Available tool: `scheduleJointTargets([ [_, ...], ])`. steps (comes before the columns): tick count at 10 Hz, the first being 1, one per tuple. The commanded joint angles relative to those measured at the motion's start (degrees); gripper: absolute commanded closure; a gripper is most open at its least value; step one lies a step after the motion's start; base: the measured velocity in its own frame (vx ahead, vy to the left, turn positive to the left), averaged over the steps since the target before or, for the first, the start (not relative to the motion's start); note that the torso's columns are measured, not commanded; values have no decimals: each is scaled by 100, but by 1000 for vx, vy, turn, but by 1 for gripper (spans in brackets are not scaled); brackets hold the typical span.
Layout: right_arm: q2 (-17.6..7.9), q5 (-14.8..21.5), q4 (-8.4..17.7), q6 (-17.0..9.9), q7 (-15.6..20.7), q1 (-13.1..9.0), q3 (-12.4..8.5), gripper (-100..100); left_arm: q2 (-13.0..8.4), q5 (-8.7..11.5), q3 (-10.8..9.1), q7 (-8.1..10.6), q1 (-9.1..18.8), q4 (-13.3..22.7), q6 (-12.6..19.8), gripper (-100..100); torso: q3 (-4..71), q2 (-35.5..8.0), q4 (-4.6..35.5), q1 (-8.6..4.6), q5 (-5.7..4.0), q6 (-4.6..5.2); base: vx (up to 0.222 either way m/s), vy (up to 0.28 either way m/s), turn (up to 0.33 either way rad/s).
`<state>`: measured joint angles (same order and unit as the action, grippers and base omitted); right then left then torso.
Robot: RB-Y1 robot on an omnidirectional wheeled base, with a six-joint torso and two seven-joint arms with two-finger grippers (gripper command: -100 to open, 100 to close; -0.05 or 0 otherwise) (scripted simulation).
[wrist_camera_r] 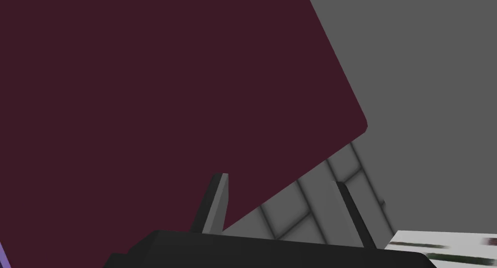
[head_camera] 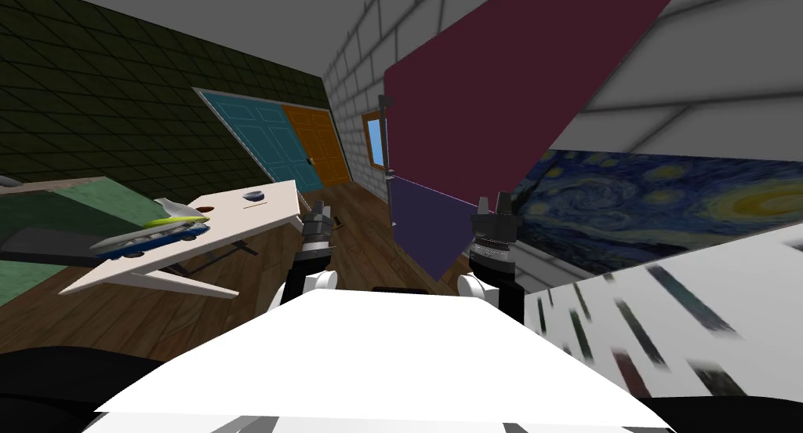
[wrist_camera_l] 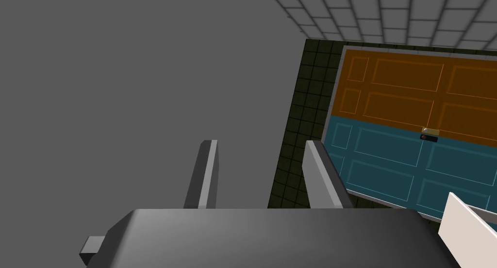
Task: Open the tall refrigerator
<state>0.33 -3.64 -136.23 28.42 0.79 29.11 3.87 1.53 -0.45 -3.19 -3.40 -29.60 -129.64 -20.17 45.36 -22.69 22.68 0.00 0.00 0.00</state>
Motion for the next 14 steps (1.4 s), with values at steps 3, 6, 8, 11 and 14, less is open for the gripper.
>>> scheduleJointTargets([
  [3,0,0,0,0,0,0,0,0,0,0,0,0,0,0,0,0,2537,-1270,1269,0,0,0,0,0,0],
  [6,-505,82,-22,-12,264,134,-166,-100,0,0,0,0,-1,2,1,0,3893,-1932,1935,4,1,0,30,17,79],
  [8,-713,164,-46,-23,532,271,-333,-100,0,0,1,0,-1,3,1,0,3924,-1951,1956,4,1,0,57,30,121],
  [11,-884,327,-111,-43,1021,545,-664,-100,1,0,1,0,-1,2,1,0,3924,-1954,1958,5,2,-1,84,44,183],
  [14,-933,457,-176,-56,1432,767,-929,-100,0,0,0,0,-1,3,1,0,3915,-1967,1963,-2,-1,-1,63,30,122],
])
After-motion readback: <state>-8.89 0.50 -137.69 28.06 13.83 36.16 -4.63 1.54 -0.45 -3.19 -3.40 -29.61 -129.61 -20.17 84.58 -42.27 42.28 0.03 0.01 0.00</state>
